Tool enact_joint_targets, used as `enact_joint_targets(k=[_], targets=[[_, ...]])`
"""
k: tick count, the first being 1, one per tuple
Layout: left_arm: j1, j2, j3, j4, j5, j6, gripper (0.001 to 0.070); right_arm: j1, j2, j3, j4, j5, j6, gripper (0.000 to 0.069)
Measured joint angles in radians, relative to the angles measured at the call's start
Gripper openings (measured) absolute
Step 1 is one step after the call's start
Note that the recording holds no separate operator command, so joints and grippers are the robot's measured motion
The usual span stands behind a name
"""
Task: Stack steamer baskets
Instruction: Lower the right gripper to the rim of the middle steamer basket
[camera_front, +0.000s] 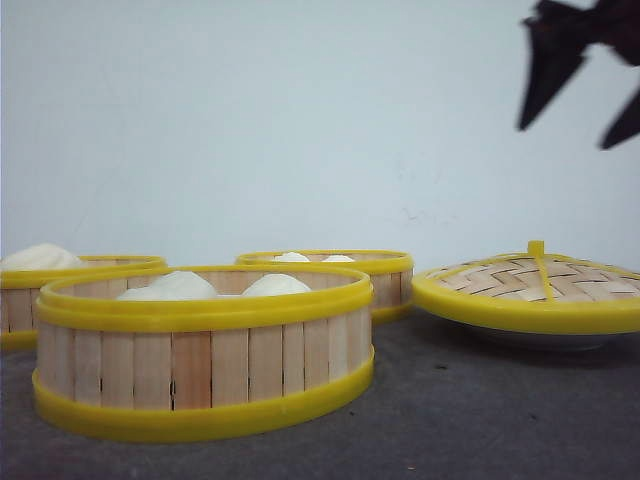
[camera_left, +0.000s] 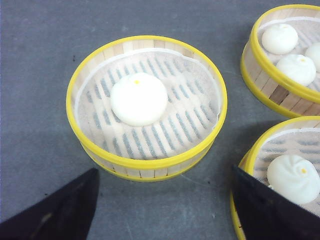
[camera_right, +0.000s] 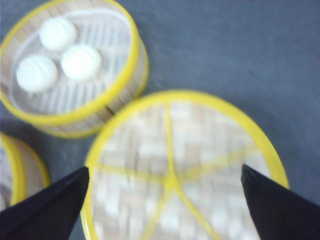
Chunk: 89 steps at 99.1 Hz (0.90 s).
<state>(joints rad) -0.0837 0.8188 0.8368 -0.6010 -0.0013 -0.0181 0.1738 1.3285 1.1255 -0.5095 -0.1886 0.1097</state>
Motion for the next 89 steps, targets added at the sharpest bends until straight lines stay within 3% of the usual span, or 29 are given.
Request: enact_joint_targets(k=[55, 73, 89], targets=[[0.0, 0.0, 0.0, 0.0, 0.0, 0.0, 0.0507, 0.107, 0.752, 0.717, -0.139, 0.045, -0.027, 0.0604], [0.0, 0.0, 0.0, 0.0, 0.0, 0.0, 0.0507, 0.127, 0.863, 0.805, -0.139, 0.104, -0.035, 0.0598], [0.0, 0.0, 0.0, 0.001, 0.0, 0.0, 0.0507, 0.134, 0.908, 0.806, -0.128, 0.11, -0.035, 0.0545]])
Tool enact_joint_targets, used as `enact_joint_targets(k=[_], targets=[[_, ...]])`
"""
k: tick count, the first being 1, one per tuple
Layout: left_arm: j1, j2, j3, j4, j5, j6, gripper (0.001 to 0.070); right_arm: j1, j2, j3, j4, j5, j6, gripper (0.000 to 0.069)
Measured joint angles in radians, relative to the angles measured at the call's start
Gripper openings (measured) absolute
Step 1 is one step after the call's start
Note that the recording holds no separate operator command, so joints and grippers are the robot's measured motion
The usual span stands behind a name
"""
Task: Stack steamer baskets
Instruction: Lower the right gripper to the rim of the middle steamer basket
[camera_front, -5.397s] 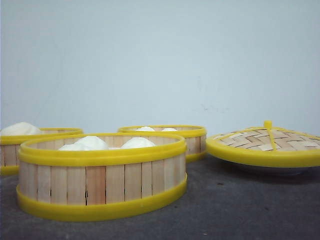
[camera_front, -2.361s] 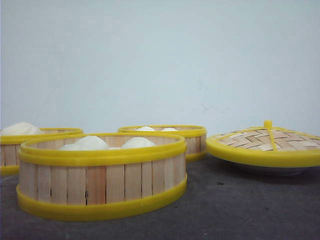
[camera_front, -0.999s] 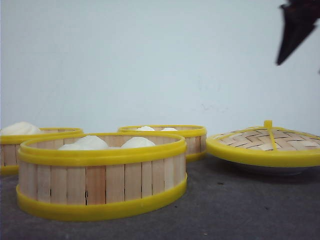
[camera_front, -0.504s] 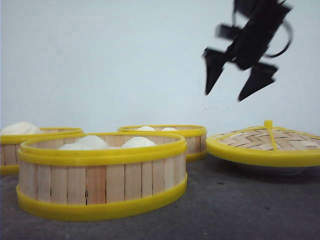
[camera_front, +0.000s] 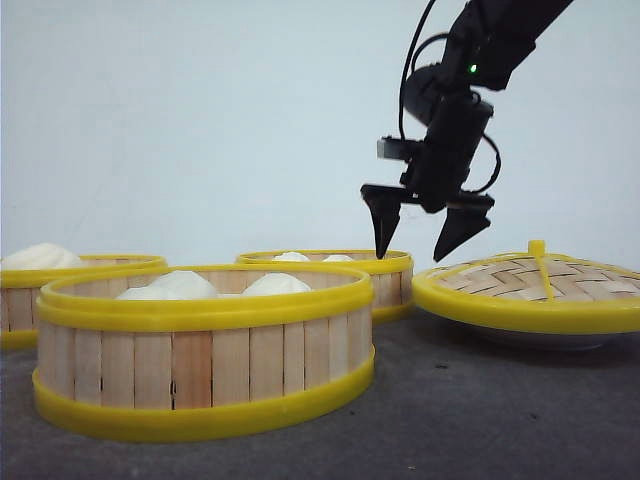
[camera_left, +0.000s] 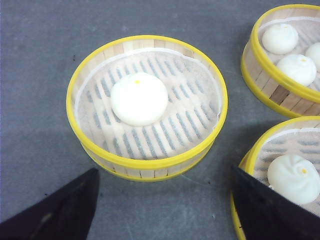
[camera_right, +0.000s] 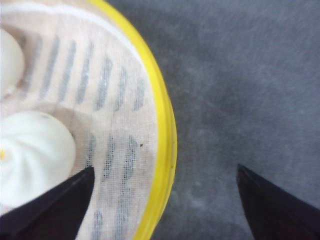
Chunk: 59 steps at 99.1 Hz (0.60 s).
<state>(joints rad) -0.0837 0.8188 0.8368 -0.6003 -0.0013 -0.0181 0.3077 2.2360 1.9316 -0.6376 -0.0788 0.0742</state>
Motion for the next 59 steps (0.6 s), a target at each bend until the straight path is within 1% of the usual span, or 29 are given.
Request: enact_joint_targets(k=[6, 10, 20, 29, 39, 46, 52, 59], targets=[[0.0, 0.0, 0.0, 0.0, 0.0, 0.0, 0.0507, 0.001, 0.01, 0.0, 0.003, 0.0, 0.0, 0.0533], [0.0, 0.0, 0.0, 0.0, 0.0, 0.0, 0.0507, 0.001, 0.014, 0.0, 0.006, 0.0, 0.0, 0.051], [0.0, 0.0, 0.0, 0.001, 0.0, 0.0, 0.0507, 0.001, 0.021, 0.0, 0.013, 0.001, 0.0, 0.0396], [0.0, 0.0, 0.0, 0.002, 0.0, 0.0, 0.0507, 0.001, 0.028, 0.002, 0.02, 0.001, 0.001, 0.0316], [0.0, -0.001, 0.0, 0.003, 0.0, 0.0, 0.0507, 0.001, 0.041, 0.004, 0.029, -0.004, 0.003, 0.0174], [0.0, -0.001, 0.0, 0.003, 0.0, 0.0, 0.0507, 0.005, 0.045, 0.004, 0.042, 0.003, 0.017, 0.0091], [0.0, -0.001, 0.0, 0.003, 0.0, 0.0, 0.0507, 0.006, 0.045, 0.004, 0.053, 0.003, 0.032, 0.0047], [0.0, -0.001, 0.0, 0.003, 0.0, 0.0, 0.0507, 0.01, 0.046, 0.004, 0.06, 0.003, 0.034, 0.0027]])
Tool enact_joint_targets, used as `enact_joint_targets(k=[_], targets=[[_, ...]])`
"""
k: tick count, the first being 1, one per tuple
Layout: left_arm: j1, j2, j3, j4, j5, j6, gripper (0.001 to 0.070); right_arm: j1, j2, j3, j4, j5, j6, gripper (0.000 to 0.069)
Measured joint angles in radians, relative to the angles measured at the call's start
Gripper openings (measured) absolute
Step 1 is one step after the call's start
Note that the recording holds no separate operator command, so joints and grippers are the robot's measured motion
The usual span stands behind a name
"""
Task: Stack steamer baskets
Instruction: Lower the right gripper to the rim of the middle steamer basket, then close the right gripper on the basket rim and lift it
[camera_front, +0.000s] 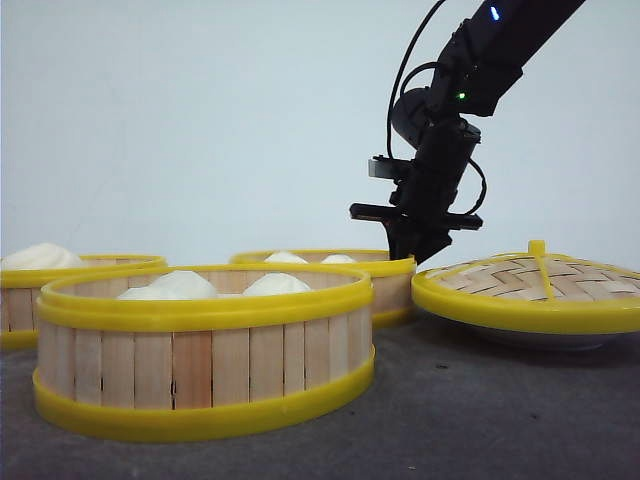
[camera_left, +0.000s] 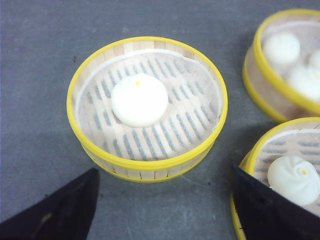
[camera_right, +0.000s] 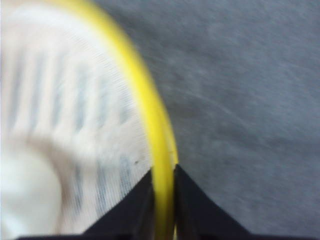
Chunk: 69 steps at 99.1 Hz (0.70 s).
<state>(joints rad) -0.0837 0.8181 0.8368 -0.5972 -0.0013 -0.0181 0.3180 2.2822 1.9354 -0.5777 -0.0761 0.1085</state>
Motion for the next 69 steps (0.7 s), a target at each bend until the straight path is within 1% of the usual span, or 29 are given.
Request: enact_joint_targets(k=[24, 38, 59, 69], targets=[[0.0, 0.0, 0.0, 0.0, 0.0, 0.0, 0.0507, 0.002, 0.006, 0.002, 0.04, 0.003, 0.029, 0.0026], [0.0, 0.0, 0.0, 0.0, 0.0, 0.0, 0.0507, 0.004, 0.021, 0.067, 0.0, 0.007, 0.039, 0.0026], [0.0, 0.0, 0.0, 0.0, 0.0, 0.001, 0.0507, 0.006, 0.021, 0.273, -0.204, 0.009, 0.041, 0.0026], [0.0, 0.0, 0.0, 0.0, 0.0, 0.001, 0.0507, 0.008, 0.021, 0.371, -0.332, 0.009, 0.045, 0.0026]])
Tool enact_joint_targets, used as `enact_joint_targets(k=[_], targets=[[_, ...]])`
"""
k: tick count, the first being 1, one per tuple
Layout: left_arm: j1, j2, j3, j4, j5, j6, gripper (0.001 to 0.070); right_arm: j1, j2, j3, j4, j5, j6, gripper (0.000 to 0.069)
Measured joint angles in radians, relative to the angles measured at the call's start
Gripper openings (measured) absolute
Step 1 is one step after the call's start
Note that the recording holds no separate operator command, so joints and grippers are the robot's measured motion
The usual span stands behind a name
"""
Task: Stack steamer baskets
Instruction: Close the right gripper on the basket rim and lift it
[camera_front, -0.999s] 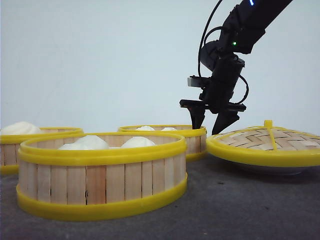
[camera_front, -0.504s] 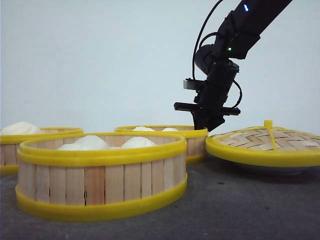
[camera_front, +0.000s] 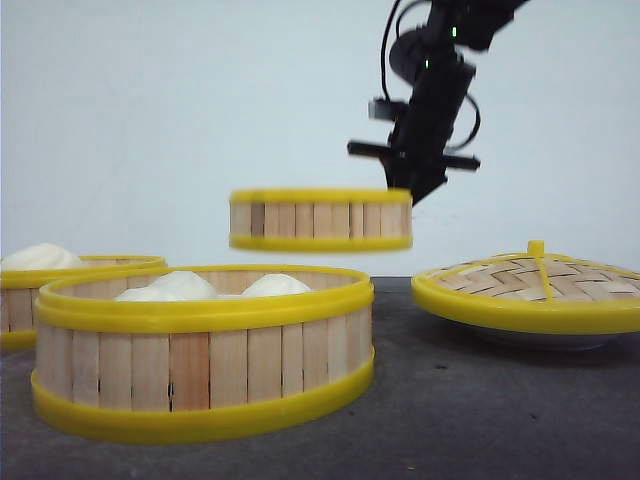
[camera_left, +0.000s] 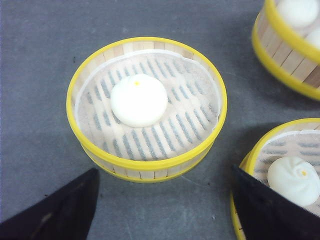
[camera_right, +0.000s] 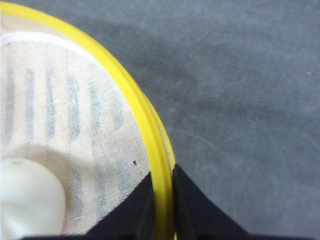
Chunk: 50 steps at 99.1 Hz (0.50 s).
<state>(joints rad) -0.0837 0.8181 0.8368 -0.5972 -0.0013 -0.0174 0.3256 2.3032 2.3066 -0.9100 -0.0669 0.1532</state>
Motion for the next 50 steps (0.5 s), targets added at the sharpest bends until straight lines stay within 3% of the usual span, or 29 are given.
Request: enact_joint_targets(k=[28, 50], targets=[[0.0, 0.0, 0.0, 0.0, 0.0, 0.0, 0.0507, 0.007, 0.0, 0.195, -0.428, 0.003, 0.002, 0.0026], [0.0, 0.0, 0.0, -0.001, 0.0, 0.0, 0.0507, 0.042, -0.007, 0.211, -0.441, 0.012, 0.013, 0.0025]])
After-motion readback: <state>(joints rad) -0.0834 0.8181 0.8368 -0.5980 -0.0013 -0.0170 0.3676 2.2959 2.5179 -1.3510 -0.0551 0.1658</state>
